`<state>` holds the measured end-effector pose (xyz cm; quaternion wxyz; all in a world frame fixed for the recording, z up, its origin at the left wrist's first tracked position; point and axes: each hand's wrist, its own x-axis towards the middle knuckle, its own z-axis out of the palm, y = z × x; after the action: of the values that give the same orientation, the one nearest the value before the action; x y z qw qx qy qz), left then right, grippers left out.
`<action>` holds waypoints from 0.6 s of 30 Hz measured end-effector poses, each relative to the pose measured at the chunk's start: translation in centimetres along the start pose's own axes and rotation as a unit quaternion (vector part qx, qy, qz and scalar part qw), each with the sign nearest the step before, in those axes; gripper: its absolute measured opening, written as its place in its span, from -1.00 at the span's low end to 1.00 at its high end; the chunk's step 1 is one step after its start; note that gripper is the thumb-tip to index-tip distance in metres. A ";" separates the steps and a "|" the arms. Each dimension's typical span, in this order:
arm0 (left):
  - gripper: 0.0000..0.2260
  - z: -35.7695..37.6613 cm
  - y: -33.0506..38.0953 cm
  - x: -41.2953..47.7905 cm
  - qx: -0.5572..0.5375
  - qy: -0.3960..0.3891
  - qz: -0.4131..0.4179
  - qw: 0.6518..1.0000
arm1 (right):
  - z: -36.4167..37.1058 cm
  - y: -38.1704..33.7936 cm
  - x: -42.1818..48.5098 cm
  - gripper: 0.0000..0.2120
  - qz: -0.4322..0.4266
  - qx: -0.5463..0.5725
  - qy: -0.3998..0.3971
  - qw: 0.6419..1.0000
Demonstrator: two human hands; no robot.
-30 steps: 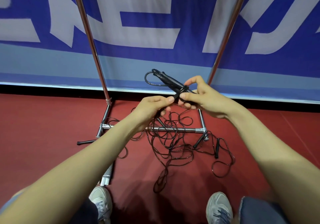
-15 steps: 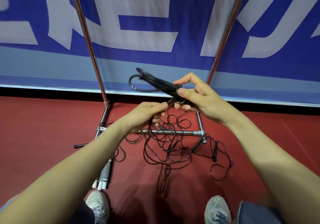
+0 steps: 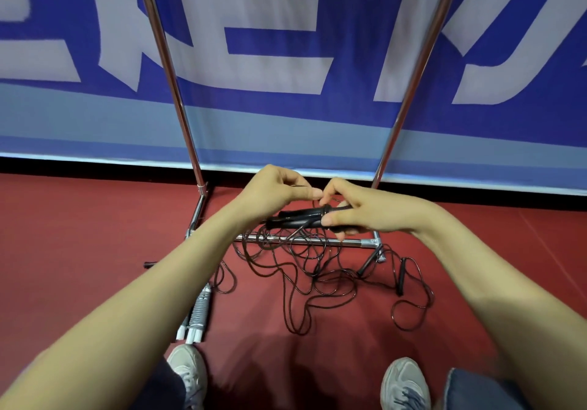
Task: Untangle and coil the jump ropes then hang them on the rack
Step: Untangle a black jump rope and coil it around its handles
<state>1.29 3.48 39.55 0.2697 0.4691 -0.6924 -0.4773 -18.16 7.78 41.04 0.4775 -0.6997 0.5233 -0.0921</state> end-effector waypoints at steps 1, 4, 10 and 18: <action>-0.81 0.3 0.1 -0.1 -0.001 0.008 0.005 1.000 | 0.0 0.2 0.2 -0.71 0.009 -0.005 0.016 1.000; -0.87 0.8 0.7 -0.4 0.001 0.012 0.004 1.000 | -0.1 0.7 0.6 -0.66 0.008 -0.083 0.090 0.992; -0.81 1.9 1.4 -0.6 -0.127 -0.007 0.000 0.992 | 0.1 0.5 1.0 -0.70 -0.018 -0.139 0.256 0.956; -0.77 3.4 0.9 -0.6 -0.151 0.071 0.066 0.984 | 0.2 0.4 1.5 -0.69 -0.064 -0.038 0.332 0.940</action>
<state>-1.68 5.50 39.09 0.4168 0.4089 -0.6210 -0.5229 -17.64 6.71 40.07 0.2430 -0.6788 0.6094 -0.3298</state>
